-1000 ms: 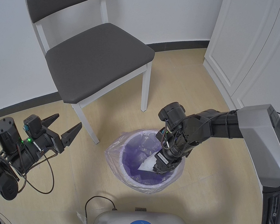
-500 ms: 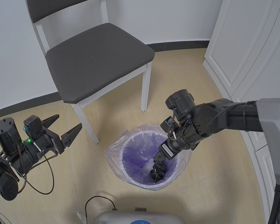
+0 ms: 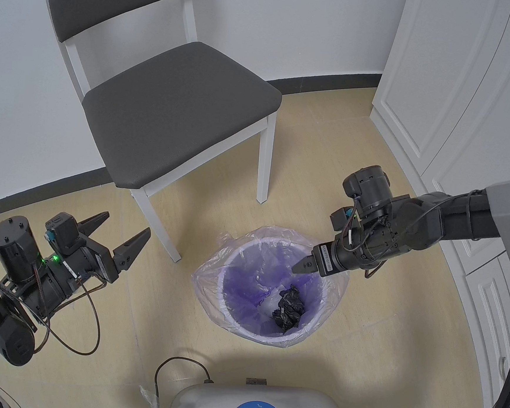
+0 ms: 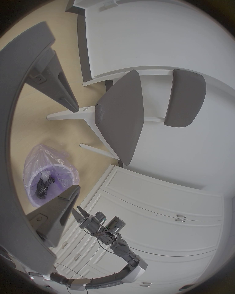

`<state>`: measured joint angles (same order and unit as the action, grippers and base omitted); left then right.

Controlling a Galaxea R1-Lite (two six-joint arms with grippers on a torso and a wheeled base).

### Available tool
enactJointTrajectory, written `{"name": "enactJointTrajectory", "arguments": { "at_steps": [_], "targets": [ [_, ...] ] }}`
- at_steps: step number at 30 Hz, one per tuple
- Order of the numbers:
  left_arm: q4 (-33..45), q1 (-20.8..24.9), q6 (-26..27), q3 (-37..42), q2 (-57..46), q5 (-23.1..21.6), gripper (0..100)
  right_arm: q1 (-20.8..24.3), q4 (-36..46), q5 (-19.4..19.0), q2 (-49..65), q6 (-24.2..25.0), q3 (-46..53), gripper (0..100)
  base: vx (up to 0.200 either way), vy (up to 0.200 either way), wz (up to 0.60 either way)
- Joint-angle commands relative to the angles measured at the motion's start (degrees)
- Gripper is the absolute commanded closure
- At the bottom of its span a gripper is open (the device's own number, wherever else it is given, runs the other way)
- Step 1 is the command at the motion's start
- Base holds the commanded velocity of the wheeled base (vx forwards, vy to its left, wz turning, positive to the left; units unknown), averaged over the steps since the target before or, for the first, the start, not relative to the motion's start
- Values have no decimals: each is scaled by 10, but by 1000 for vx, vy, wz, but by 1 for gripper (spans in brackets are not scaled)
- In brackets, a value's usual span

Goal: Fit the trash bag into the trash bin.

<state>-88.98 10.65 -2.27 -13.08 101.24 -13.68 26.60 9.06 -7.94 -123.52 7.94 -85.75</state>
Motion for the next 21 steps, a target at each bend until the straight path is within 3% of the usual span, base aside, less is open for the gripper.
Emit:
{"name": "enactJointTrajectory", "arguments": {
  "at_steps": [1,2,5,12,17,21],
  "targets": [
    [-10,0,-1,1,3,1,0,-37,-148,-64,-22,94,114,0,0,0,0],
    [-10,0,-1,1,4,1,0,-51,-235,-67,-23,124,158,0,0,0,0],
    [-10,1,-1,1,5,1,0,-74,-376,-72,-34,167,220,0,0,0,0],
    [-10,2,1,-2,24,1,0,-105,-616,-119,-49,286,324,0,0,0,0],
    [-10,5,2,0,43,1,0,-131,-709,-135,-76,312,357,0,0,0,0],
    [-10,5,2,-3,53,1,0,-150,-734,-140,-103,311,371,0,0,0,0]
  ]
}}
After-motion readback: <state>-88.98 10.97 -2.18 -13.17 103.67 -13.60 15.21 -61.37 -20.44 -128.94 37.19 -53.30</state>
